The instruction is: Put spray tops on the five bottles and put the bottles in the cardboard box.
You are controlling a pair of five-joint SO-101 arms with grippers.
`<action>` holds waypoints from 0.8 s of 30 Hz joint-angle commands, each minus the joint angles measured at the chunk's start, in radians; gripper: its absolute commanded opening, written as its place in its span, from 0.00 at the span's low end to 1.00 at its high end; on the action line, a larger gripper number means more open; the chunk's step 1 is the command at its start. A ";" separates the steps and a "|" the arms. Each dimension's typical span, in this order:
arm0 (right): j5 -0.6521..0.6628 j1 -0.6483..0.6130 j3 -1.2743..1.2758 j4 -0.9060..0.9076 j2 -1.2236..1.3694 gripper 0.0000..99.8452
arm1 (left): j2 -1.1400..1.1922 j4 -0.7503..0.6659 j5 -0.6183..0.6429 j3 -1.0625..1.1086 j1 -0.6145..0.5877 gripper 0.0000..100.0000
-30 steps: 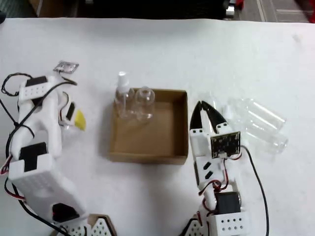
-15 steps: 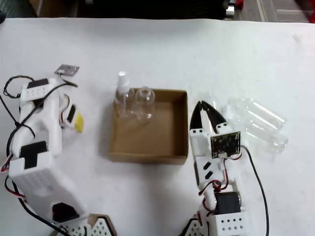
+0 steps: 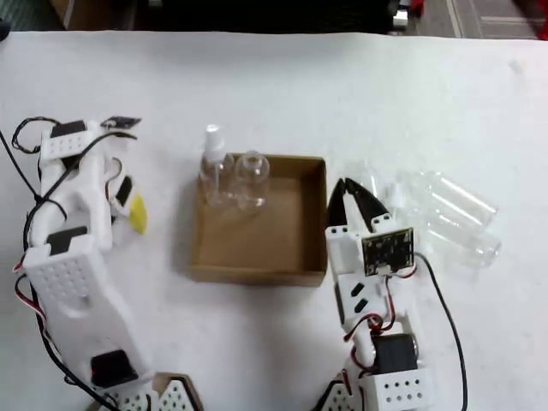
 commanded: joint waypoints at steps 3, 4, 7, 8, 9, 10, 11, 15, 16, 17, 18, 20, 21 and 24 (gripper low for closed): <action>0.012 -0.013 0.009 0.005 -0.001 0.01 | -0.002 0.009 0.003 -0.029 -0.004 0.08; 0.012 -0.013 0.009 0.005 -0.001 0.01 | -0.002 0.014 0.002 -0.035 -0.001 0.05; 0.012 -0.018 0.009 0.005 0.001 0.01 | -0.004 0.015 0.002 -0.038 0.001 0.03; 0.012 -0.018 0.009 0.005 0.001 0.01 | -0.004 0.015 0.002 -0.038 0.001 0.03; 0.012 -0.018 0.009 0.005 0.001 0.01 | -0.002 0.015 0.000 -0.038 0.002 0.02; 0.012 -0.018 0.009 0.005 0.001 0.01 | -0.002 0.015 0.000 -0.038 0.002 0.02; 0.012 -0.018 0.009 0.005 0.001 0.01 | -0.002 0.015 0.000 -0.038 0.002 0.02; 0.012 -0.015 0.009 0.005 0.001 0.01 | -0.004 0.017 0.003 -0.038 0.002 0.02; 0.012 -0.015 0.009 0.005 0.001 0.01 | -0.004 0.026 0.005 -0.040 0.002 0.02; 0.012 -0.015 0.009 0.005 0.001 0.01 | -0.004 0.044 0.005 -0.051 0.002 0.02; 0.012 -0.015 0.009 0.005 0.001 0.01 | -0.004 0.075 0.006 -0.074 0.002 0.02; 0.012 -0.015 0.009 0.005 0.001 0.01 | -0.004 0.157 0.006 -0.144 0.002 0.02; 0.012 -0.013 0.009 0.005 0.001 0.01 | -0.004 0.203 0.006 -0.189 0.002 0.02; 0.012 -0.013 0.009 0.005 0.001 0.01 | -0.007 0.305 0.009 -0.311 0.001 0.02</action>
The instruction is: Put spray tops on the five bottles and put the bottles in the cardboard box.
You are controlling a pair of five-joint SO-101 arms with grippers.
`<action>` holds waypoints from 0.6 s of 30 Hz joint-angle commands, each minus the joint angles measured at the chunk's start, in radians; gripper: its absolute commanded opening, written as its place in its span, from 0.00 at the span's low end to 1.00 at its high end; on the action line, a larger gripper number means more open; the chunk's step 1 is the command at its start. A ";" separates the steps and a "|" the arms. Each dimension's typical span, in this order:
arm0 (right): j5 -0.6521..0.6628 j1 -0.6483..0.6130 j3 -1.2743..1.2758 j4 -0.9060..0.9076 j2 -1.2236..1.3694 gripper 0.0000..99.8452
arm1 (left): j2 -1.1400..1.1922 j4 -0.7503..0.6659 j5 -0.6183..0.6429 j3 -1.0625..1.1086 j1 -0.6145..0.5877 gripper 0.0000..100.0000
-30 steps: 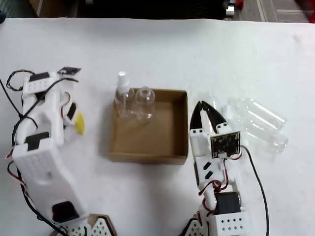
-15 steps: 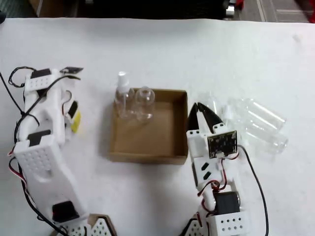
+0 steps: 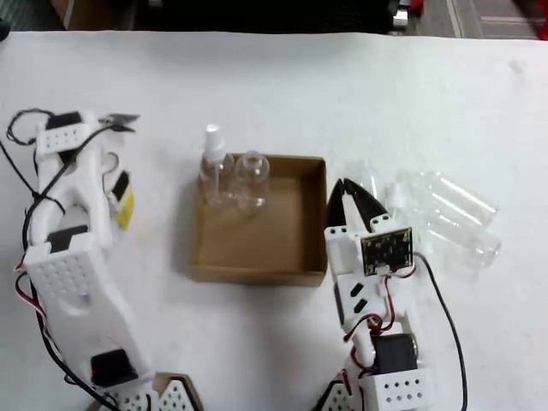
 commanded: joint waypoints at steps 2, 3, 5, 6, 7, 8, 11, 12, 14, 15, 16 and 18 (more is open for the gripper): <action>0.012 -0.002 0.009 0.005 0.001 0.01 | -0.045 0.130 0.009 -0.192 -0.004 0.02; 0.012 -0.002 0.009 0.005 0.001 0.01 | -0.070 0.130 0.009 -0.184 -0.004 0.02; 0.012 -0.002 0.009 0.005 0.001 0.01 | -0.142 0.130 0.009 -0.140 0.004 0.02; 0.012 -0.002 0.009 0.005 0.001 0.01 | -0.189 0.130 0.009 -0.109 0.007 0.02; 0.012 -0.002 0.009 0.005 0.001 0.01 | -0.242 0.129 0.006 -0.075 0.016 0.02; 0.012 -0.002 0.009 0.005 0.001 0.01 | -0.300 0.129 0.003 -0.038 0.027 0.02; 0.012 -0.002 0.009 0.005 0.001 0.01 | -0.499 0.127 0.002 0.086 0.062 0.02; 0.012 -0.002 0.009 0.005 0.001 0.01 | -0.572 0.127 0.002 0.130 0.077 0.02; 0.012 -0.002 0.009 0.005 0.001 0.01 | -0.717 0.126 0.002 0.210 0.114 0.02; 0.012 -0.002 0.009 0.005 0.001 0.01 | -0.789 0.124 0.000 0.245 0.134 0.02; 0.012 -0.002 0.009 0.005 0.001 0.01 | -0.857 0.124 0.000 0.276 0.153 0.02; 0.012 -0.002 0.009 0.005 0.001 0.01 | -0.989 0.117 0.003 0.328 0.188 0.02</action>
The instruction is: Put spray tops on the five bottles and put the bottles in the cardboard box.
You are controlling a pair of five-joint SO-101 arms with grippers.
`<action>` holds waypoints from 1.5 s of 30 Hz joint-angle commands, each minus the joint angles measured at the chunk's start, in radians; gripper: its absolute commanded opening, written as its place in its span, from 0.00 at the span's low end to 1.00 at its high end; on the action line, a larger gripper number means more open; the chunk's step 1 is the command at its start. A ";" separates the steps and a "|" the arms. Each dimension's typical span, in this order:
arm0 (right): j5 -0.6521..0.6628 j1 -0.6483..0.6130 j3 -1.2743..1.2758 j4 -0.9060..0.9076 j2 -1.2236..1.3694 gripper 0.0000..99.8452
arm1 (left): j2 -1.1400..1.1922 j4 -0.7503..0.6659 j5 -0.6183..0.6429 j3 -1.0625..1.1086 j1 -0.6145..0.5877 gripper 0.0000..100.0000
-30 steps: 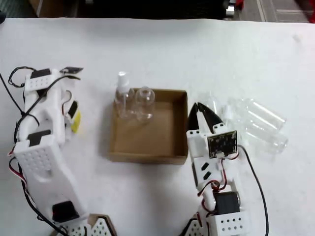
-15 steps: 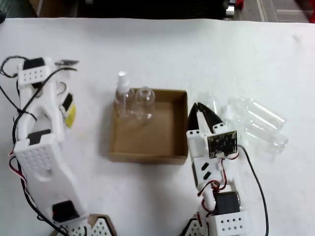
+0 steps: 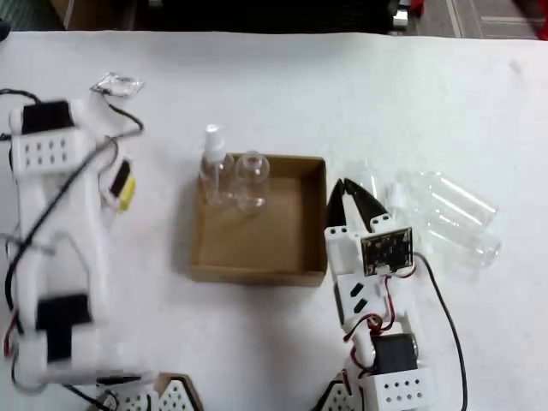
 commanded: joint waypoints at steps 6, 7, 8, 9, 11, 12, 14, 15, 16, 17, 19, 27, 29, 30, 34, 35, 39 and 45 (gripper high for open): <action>0.012 -0.002 0.009 0.005 -0.001 0.01 | -0.651 -0.086 0.008 0.192 0.101 0.02; 0.012 -0.002 0.009 0.005 -0.001 0.01 | -0.697 -0.100 0.008 0.206 0.099 0.02; 0.012 -0.002 0.009 0.005 -0.001 0.01 | -0.740 -0.112 0.008 0.218 0.099 0.02; 0.012 -0.002 0.009 0.005 -0.001 0.01 | -0.780 -0.121 0.008 0.226 0.099 0.02; 0.012 -0.002 0.009 0.005 -0.001 0.01 | -0.851 -0.130 0.009 0.235 0.099 0.02; 0.012 -0.002 0.009 0.005 -0.002 0.01 | -0.878 -0.130 0.009 0.235 0.099 0.02; 0.012 -0.002 0.009 0.005 -0.004 0.01 | -0.920 -0.130 0.009 0.230 0.099 0.02; 0.012 -0.002 0.009 0.005 -0.005 0.01 | -0.934 -0.130 0.009 0.229 0.101 0.02; 0.012 -0.002 0.009 0.005 -0.005 0.01 | -0.943 -0.130 0.012 0.227 0.101 0.02; 0.012 -0.002 0.009 0.005 -0.007 0.01 | -0.951 -0.133 0.029 0.227 0.101 0.02; 0.012 -0.007 0.009 0.002 -0.007 0.01 | -0.961 -0.157 0.094 0.229 0.101 0.02; 0.012 -0.010 0.009 -0.002 -0.007 0.01 | -1.053 -0.281 0.288 0.227 0.203 0.02; 0.012 -0.010 0.009 -0.002 -0.007 0.01 | -1.112 -0.296 0.296 0.227 0.288 0.02; 0.012 -0.010 0.009 -0.002 -0.007 0.01 | -1.144 -0.307 0.296 0.232 0.332 0.02; 0.012 -0.010 0.009 -0.001 -0.007 0.01 | -1.233 -0.351 0.292 0.236 0.470 0.02; 0.012 -0.010 0.009 0.001 -0.007 0.01 | -1.239 -0.359 0.290 0.236 0.489 0.02; 0.012 -0.010 0.009 0.002 -0.007 0.01 | -1.233 -0.371 0.288 0.238 0.498 0.02; 0.012 -0.010 0.009 0.002 -0.007 0.01 | -1.213 -0.371 0.288 0.249 0.499 0.02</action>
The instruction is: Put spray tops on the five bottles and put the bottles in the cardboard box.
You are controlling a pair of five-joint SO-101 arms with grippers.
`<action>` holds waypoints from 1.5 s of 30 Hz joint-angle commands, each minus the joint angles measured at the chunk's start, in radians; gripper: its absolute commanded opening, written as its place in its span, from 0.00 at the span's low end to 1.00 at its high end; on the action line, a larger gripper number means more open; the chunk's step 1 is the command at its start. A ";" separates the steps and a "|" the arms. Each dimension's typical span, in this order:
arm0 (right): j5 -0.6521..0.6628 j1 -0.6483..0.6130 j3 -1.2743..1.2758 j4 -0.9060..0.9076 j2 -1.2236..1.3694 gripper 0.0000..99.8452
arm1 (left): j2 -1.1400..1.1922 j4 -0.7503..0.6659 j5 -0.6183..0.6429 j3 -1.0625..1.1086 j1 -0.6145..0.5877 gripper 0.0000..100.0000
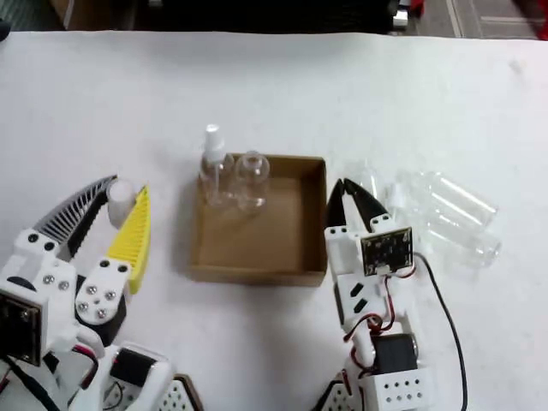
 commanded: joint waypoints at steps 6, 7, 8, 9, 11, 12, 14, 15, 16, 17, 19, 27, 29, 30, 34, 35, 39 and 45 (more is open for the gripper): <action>0.012 -0.010 0.009 0.002 -0.007 0.01 | 0.018 -0.046 0.006 0.074 0.013 0.02; 0.012 -0.010 0.009 0.002 -0.007 0.01 | 0.018 -0.046 0.006 0.075 0.013 0.02; 0.012 -0.010 0.009 0.002 -0.007 0.01 | 0.018 -0.046 0.006 0.074 0.013 0.02; 0.012 -0.010 0.009 0.002 -0.007 0.01 | 0.018 -0.048 0.006 0.069 0.013 0.02; 0.012 -0.010 0.009 0.002 -0.007 0.01 | 0.018 -0.060 0.005 0.072 0.018 0.02; 0.012 -0.010 0.009 0.002 -0.007 0.01 | 0.018 -0.069 0.005 0.078 0.018 0.02; 0.012 -0.010 0.009 0.002 -0.007 0.01 | 0.018 -0.075 0.005 0.080 0.013 0.02; 0.012 -0.010 0.009 0.002 -0.007 0.01 | 0.018 -0.075 0.005 0.080 0.015 0.02; 0.012 -0.010 0.009 0.002 -0.007 0.01 | 0.018 -0.075 0.005 0.080 0.018 0.02; 0.012 -0.010 0.009 0.002 -0.007 0.01 | 0.018 -0.075 0.006 0.080 0.018 0.02; 0.012 -0.010 0.009 0.002 -0.007 0.01 | 0.018 -0.075 0.008 0.080 0.018 0.02; 0.012 -0.010 0.009 0.002 -0.007 0.01 | 0.018 -0.074 0.009 0.080 0.018 0.02; 0.012 -0.010 0.009 0.002 -0.007 0.01 | 0.018 -0.074 0.009 0.080 0.019 0.02; 0.012 -0.010 0.009 0.002 -0.007 0.01 | 0.018 -0.074 0.009 0.080 0.019 0.02; 0.012 -0.010 0.009 0.002 -0.007 0.01 | 0.018 -0.074 0.011 0.080 0.019 0.02; 0.012 -0.010 0.009 0.002 -0.007 0.01 | 0.018 -0.072 0.011 0.080 0.019 0.02; 0.005 -0.012 -0.023 0.012 -0.007 0.01 | 0.018 -0.072 0.012 0.080 0.019 0.02; 0.005 -0.101 -0.198 0.182 -0.007 0.01 | 0.018 -0.216 0.063 0.147 0.021 0.02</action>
